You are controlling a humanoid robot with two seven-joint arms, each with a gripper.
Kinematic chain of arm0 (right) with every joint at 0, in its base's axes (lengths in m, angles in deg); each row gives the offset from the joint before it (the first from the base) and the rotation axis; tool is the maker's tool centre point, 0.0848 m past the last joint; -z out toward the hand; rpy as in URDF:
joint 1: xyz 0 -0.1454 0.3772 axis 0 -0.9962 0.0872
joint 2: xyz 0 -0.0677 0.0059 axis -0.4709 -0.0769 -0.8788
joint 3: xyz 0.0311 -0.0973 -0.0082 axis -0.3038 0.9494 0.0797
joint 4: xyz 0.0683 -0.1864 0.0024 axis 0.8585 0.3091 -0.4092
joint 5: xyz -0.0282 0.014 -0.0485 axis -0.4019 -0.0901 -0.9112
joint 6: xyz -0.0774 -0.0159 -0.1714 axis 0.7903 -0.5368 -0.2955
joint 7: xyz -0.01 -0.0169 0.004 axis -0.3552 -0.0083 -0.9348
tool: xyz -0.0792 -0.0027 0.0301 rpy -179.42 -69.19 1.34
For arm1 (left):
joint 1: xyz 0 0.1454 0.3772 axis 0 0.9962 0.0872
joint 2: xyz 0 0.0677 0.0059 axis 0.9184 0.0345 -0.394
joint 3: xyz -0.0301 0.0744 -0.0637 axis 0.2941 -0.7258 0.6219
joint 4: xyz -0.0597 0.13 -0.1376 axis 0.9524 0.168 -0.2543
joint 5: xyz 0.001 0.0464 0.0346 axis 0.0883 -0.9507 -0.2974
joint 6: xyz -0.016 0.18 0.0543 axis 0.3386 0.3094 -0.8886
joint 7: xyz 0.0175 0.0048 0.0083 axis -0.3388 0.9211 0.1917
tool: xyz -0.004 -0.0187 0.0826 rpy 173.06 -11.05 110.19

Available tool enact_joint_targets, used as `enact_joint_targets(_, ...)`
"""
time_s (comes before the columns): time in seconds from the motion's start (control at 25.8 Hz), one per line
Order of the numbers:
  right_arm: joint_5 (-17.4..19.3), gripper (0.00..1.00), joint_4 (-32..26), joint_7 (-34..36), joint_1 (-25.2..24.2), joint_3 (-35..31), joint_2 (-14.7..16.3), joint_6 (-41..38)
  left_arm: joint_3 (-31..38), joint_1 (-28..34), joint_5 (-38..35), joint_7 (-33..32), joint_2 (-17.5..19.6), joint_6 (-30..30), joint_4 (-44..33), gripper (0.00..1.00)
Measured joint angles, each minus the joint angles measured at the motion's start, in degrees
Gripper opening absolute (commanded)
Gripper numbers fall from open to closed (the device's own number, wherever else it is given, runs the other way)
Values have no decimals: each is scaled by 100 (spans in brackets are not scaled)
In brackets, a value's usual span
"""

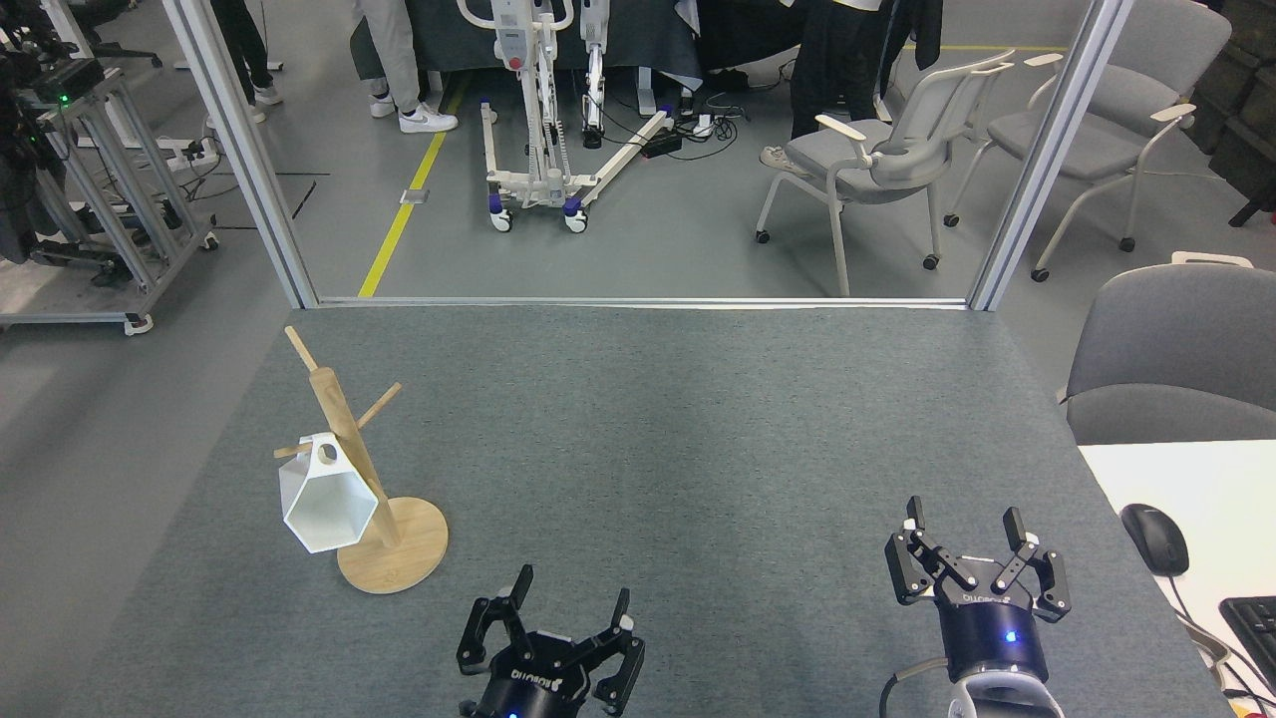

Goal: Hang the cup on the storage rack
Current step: 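Release the cup on the peg and pull the left gripper back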

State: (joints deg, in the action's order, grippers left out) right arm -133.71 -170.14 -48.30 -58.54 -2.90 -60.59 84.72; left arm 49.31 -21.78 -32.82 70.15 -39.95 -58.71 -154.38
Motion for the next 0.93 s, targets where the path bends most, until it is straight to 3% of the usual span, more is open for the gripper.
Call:
enact_joint_targets(0.31,438,99,-47,-64,-15,-7,32,30,459,-705,30,230,-485,-425,70,100)
enact_joint_targets(0.58,534,99,-42,-72,-22,-12,66,66,615,-1125,-1,204,-453,-935,548,100)
enact_joint_targets(0.93,541,99,-45,-53,-29,-9,63,68,879,-1482,20,31,-418,-920,943,100)
